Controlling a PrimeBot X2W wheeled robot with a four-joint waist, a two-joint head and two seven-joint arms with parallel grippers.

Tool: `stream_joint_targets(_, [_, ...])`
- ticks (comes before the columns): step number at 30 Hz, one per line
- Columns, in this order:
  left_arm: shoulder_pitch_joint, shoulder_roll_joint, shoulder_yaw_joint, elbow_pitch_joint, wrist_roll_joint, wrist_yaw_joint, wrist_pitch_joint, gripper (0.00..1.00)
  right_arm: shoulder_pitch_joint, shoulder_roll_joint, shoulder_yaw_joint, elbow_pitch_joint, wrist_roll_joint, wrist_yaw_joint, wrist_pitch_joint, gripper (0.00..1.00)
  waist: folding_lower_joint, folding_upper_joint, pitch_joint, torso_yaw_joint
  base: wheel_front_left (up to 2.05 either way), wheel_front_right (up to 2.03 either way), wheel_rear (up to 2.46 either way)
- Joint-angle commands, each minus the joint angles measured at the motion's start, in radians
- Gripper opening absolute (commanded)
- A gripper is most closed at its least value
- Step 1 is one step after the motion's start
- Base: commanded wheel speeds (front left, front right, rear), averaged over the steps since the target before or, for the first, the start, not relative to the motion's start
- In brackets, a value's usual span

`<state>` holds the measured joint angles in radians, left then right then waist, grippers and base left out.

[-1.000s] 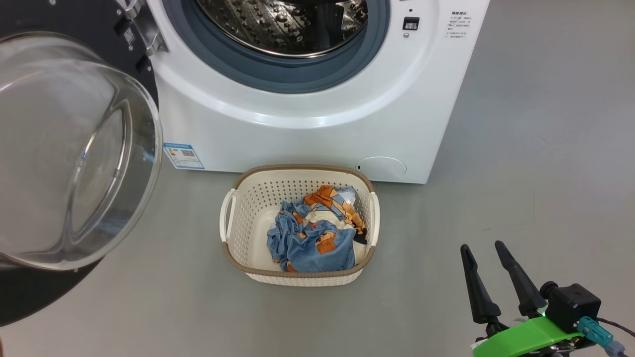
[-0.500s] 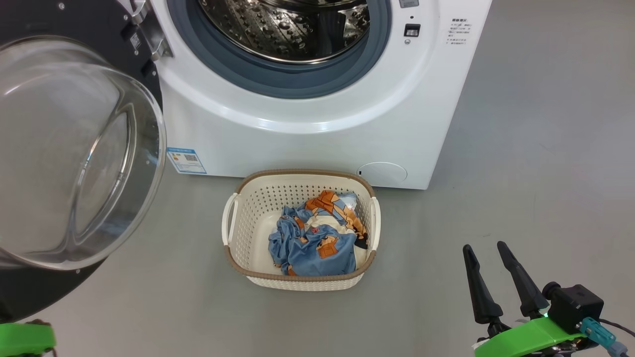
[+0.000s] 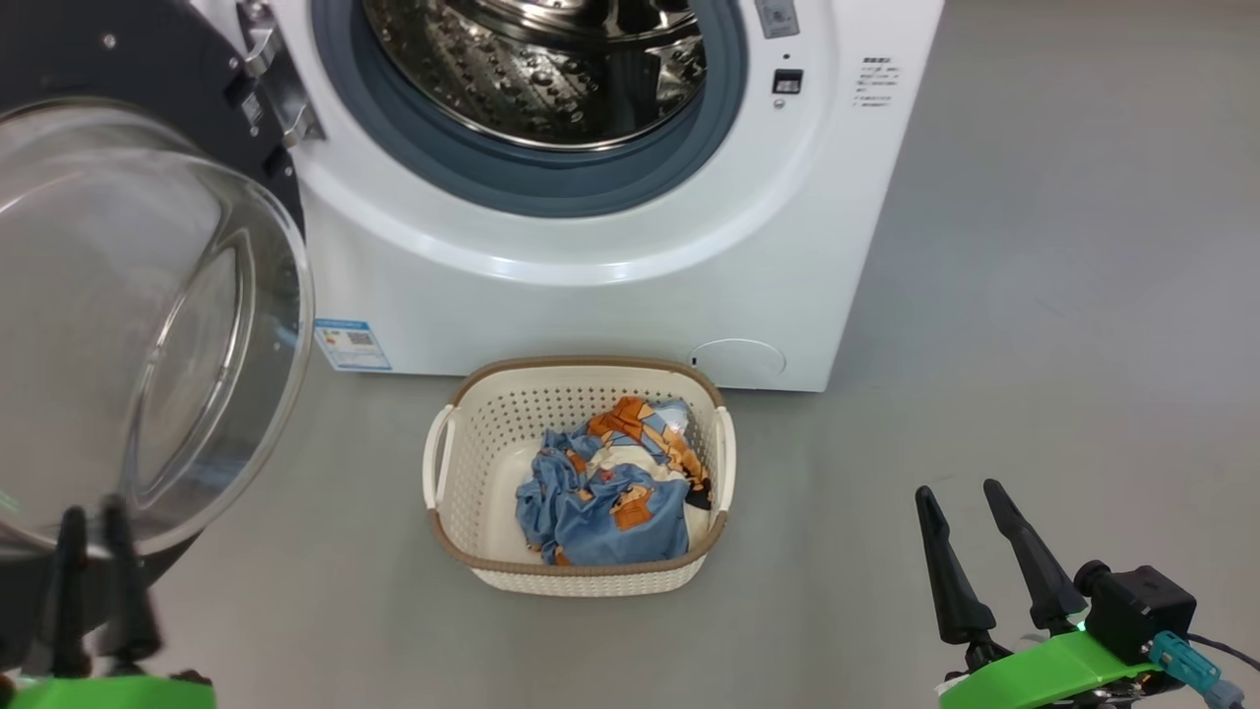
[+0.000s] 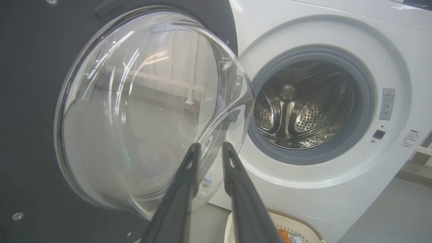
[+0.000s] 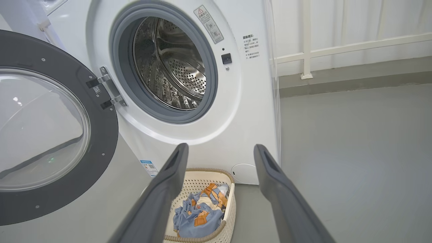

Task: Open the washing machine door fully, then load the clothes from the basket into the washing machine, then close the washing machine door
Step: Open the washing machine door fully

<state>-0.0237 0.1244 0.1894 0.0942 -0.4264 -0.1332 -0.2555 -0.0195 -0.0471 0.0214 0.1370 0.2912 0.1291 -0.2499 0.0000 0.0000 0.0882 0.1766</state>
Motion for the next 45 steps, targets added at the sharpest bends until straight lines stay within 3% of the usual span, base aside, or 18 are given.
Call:
stream_joint_targets(1, [-0.003,0.024,0.019,-0.037,0.008,0.003,-0.006,1.00,-0.003,-0.003,0.029,-0.033,0.000,0.002,-0.012,1.00,0.0000,0.0000,-0.008,-0.019,0.00,0.00,0.00])
stream_joint_targets(16, [0.058,0.049,-0.068,-0.061,0.031,0.003,-0.006,1.00,0.030,-0.003,0.042,-0.098,-0.031,0.002,-0.012,1.00,0.0000,0.0000,-0.038,-0.126,0.00,0.00,0.00])
stream_joint_targets(24, [0.094,0.055,-0.069,-0.034,0.085,0.003,-0.006,1.00,0.054,-0.003,0.055,-0.144,-0.060,0.002,-0.012,1.00,0.0000,0.0000,-0.051,-0.185,0.00,0.00,0.00])
stream_joint_targets(45, [0.139,0.045,-0.058,-0.068,0.107,0.002,-0.006,1.00,0.079,-0.003,0.011,-0.193,-0.109,0.002,-0.012,1.00,0.0000,0.0000,-0.065,-0.195,0.00,0.00,0.00])
